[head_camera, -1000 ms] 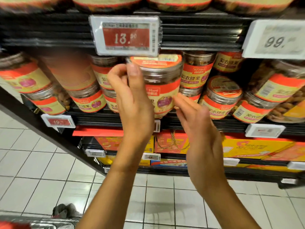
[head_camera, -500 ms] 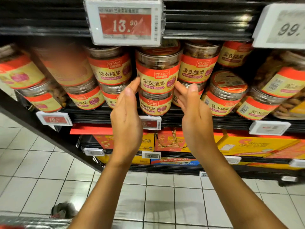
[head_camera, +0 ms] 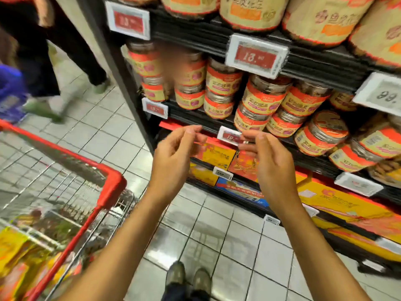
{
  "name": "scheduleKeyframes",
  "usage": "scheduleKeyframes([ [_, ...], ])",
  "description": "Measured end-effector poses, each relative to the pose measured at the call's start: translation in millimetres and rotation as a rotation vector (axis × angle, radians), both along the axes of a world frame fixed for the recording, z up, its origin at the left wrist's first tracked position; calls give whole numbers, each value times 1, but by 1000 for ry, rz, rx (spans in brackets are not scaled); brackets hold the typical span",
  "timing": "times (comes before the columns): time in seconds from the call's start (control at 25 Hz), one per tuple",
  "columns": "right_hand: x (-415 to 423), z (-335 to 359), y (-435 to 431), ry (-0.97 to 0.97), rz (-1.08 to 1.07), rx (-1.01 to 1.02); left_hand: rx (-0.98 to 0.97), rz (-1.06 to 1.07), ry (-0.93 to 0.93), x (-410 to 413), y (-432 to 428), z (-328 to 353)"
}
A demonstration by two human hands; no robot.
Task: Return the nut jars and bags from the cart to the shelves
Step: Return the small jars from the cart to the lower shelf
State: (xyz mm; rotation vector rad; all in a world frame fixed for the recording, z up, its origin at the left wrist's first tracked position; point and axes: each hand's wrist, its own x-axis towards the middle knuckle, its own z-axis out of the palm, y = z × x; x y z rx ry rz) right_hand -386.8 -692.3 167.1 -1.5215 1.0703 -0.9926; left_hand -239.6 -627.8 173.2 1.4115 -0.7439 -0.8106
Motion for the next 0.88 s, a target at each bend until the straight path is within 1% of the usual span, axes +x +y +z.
scheduleKeyframes([
  [0.12, 27, 27, 54, 17, 266, 8, 85, 116, 75, 10, 83, 30],
  [0.2, 56, 35, 97, -17, 470, 39, 152, 254, 125, 21, 148, 42],
  [0.36, 124, 36, 187, -60, 842, 180, 159, 685, 245, 44, 278, 44],
  [0.48, 175, 33, 254, 7, 1118, 196, 194, 974, 314, 58, 362, 34],
  [0.52, 194, 29, 276, 47, 1179, 213, 201, 1054, 346, 66, 392, 29],
  [0.6, 233, 19, 309, 143, 1220, 221, 215, 1162, 387, 87, 448, 20],
  [0.72, 293, -12, 333, 326, 1183, 154, 280, 1205, 392, 133, 517, 6],
  [0.8, 325, -43, 333, 531, 1134, 73, 312, 1187, 415, 164, 545, -11],
  [0.88, 352, -85, 323, 753, 1056, 78, 361, 1117, 502, 195, 556, -41],
])
